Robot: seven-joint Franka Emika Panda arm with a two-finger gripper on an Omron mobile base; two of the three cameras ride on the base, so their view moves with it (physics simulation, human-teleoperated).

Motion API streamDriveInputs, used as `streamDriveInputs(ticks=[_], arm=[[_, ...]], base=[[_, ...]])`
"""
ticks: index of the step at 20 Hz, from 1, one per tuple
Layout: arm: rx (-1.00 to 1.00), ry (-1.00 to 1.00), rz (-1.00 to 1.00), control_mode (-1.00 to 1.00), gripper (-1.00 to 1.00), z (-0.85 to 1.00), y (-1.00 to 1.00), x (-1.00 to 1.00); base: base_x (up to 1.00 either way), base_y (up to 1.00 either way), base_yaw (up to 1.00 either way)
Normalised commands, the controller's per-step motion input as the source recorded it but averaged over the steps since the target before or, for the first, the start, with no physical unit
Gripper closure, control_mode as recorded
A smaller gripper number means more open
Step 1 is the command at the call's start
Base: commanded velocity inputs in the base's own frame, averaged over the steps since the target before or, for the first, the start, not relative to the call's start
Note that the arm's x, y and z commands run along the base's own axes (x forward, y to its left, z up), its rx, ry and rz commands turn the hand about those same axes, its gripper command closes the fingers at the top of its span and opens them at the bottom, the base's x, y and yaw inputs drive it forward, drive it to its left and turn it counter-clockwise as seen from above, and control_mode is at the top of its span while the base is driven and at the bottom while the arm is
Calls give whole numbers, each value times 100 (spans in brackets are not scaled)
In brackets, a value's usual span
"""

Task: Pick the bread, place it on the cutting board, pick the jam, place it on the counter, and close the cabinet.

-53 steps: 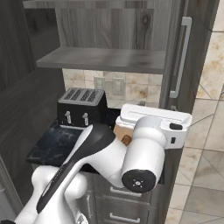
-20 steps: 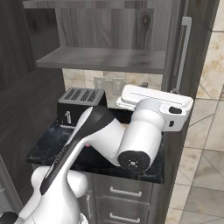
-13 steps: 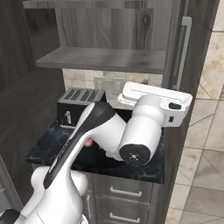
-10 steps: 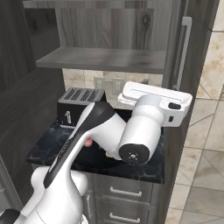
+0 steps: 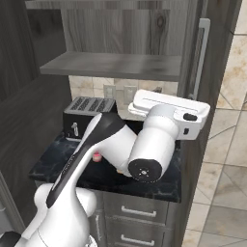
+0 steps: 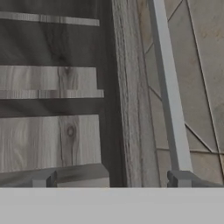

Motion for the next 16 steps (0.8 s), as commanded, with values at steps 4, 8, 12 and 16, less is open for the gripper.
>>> streamDriveInputs(ticks=[4,8,12,16], arm=[[0,0,5,-100,-100,0,41,0],[0,0,3,-100,-100,0,49,8],[-1,0,0,-100,-100,0,53,28],[-2,0,0,-100,-100,0,57,36]], base=[[0,0,0],[0,0,0],[0,0,0],[0,0,0]])
